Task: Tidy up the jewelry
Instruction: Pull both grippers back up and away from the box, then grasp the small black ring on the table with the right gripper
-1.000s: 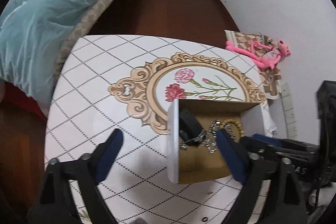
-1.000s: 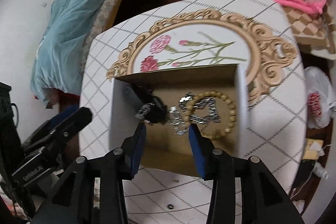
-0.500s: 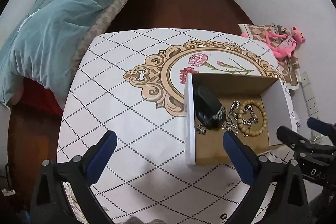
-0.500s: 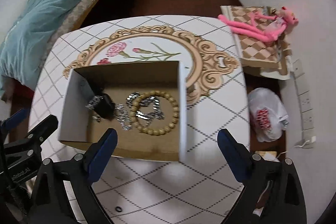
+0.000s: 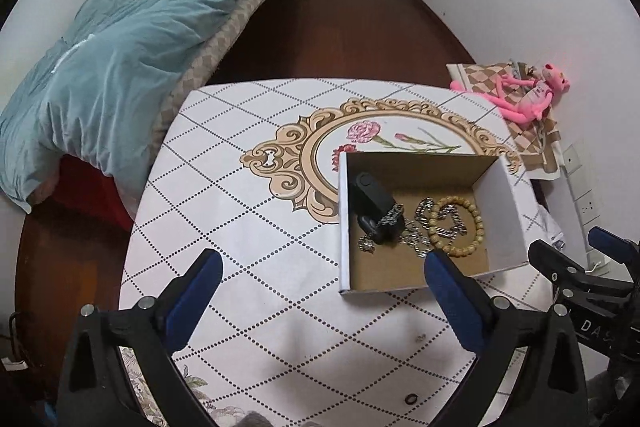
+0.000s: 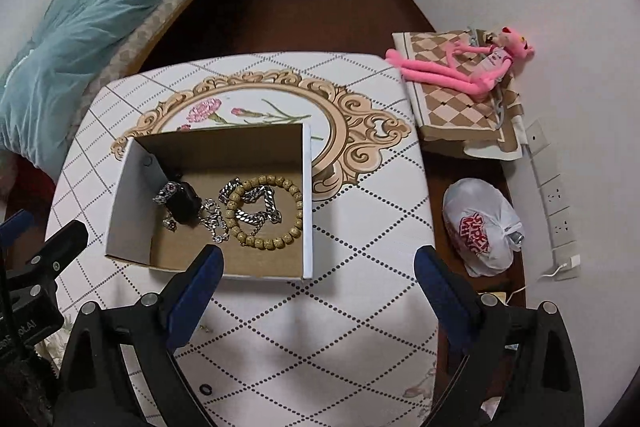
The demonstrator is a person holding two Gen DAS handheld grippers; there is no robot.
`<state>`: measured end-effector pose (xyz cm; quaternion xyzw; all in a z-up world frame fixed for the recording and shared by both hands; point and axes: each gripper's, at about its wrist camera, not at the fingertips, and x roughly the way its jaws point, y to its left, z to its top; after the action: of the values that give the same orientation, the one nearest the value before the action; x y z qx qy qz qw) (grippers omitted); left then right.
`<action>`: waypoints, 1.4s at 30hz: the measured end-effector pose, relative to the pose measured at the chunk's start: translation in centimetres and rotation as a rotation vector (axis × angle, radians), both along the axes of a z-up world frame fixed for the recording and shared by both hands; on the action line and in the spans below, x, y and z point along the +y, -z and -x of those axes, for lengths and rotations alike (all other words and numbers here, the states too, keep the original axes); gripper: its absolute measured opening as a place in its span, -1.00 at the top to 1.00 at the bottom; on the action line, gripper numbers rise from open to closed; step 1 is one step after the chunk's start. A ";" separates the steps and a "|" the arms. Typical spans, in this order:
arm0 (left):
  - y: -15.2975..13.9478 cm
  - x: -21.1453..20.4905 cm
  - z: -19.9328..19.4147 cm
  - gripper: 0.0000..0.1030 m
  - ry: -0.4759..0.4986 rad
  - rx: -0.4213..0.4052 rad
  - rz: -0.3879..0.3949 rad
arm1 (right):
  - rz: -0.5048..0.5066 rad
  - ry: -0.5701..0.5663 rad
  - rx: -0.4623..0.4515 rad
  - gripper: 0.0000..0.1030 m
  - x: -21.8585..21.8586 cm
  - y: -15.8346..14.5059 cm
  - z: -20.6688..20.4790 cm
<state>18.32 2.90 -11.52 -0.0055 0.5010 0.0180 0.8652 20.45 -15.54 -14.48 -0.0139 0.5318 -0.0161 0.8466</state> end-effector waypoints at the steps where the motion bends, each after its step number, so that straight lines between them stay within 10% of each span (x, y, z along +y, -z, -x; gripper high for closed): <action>1: -0.3 0.0 0.3 -1.00 0.000 -0.006 0.000 | 0.002 0.003 -0.016 -0.89 0.0 -0.6 0.5; 22: -6.5 -0.3 7.0 -1.00 -0.016 -0.141 0.003 | -0.028 0.057 -0.186 -0.90 -0.9 -8.1 7.5; 37: 9.8 3.8 9.8 -1.00 -0.062 0.234 -0.113 | -0.069 -0.068 0.115 -0.89 4.3 7.5 10.0; 42: 11.5 5.2 11.0 -1.00 -0.080 0.268 -0.113 | -0.073 -0.120 0.128 -0.40 6.8 9.9 11.4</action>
<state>7.29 8.08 -23.03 0.0254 0.6096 0.0812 0.7882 9.04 -8.70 -24.34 -0.0161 0.5832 0.0549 0.8103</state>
